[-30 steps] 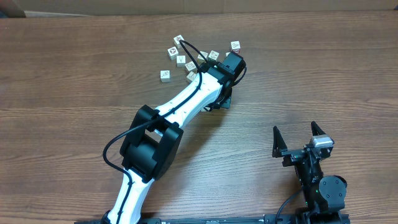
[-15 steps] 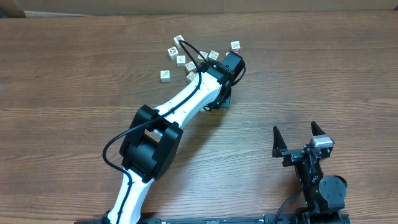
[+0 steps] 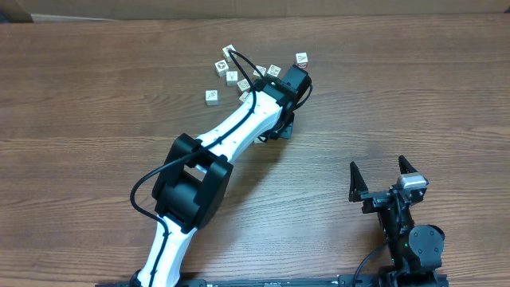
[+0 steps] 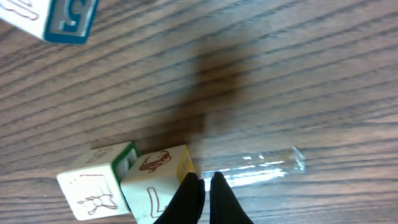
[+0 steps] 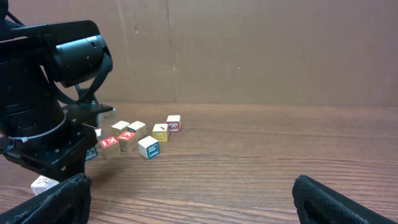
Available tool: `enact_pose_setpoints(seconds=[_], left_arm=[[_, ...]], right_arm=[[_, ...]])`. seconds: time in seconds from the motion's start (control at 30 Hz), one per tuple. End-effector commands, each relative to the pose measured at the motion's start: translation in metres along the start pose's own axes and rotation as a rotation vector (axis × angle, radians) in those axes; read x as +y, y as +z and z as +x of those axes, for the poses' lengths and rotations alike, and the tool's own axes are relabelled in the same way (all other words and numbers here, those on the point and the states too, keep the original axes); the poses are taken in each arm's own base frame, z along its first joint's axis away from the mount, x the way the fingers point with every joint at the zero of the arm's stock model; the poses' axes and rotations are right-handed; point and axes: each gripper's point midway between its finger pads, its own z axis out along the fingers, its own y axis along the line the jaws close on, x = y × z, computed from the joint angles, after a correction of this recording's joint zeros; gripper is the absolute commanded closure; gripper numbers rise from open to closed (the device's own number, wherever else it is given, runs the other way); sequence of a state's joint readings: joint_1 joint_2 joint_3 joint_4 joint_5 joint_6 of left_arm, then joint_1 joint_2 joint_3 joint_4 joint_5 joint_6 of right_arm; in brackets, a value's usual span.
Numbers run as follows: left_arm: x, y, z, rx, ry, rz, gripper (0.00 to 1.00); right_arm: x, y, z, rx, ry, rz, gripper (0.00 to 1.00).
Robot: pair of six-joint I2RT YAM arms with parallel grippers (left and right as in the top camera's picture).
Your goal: Form a horizontal line
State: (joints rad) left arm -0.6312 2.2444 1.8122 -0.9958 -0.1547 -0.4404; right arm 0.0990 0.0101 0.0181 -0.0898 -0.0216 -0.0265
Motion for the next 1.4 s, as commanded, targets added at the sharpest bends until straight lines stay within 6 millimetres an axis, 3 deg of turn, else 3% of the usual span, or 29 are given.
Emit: enact_pose_setpoints(seconds=[0.0,0.47,0.87,1.37], left_arm=[[0.006,0.008,0.003,0.018,0.011,-0.015,0.96],[-0.011,0.007,0.009,0.057,0.052,0.086,0.96],[0.001,0.004,0.039,0.176,0.110,0.042,0.96],[0.008,0.003,0.046,0.207,0.097,0.014,0.95]], right_arm=[[0.001,0.000,0.002,-0.002,-0.005,-0.003,0.00],[0.001,0.000,0.002,-0.002,-0.005,-0.003,0.00],[0.001,0.000,0.002,-0.002,-0.005,-0.003,0.00],[0.001,0.000,0.002,-0.002,-0.005,-0.003,0.00]])
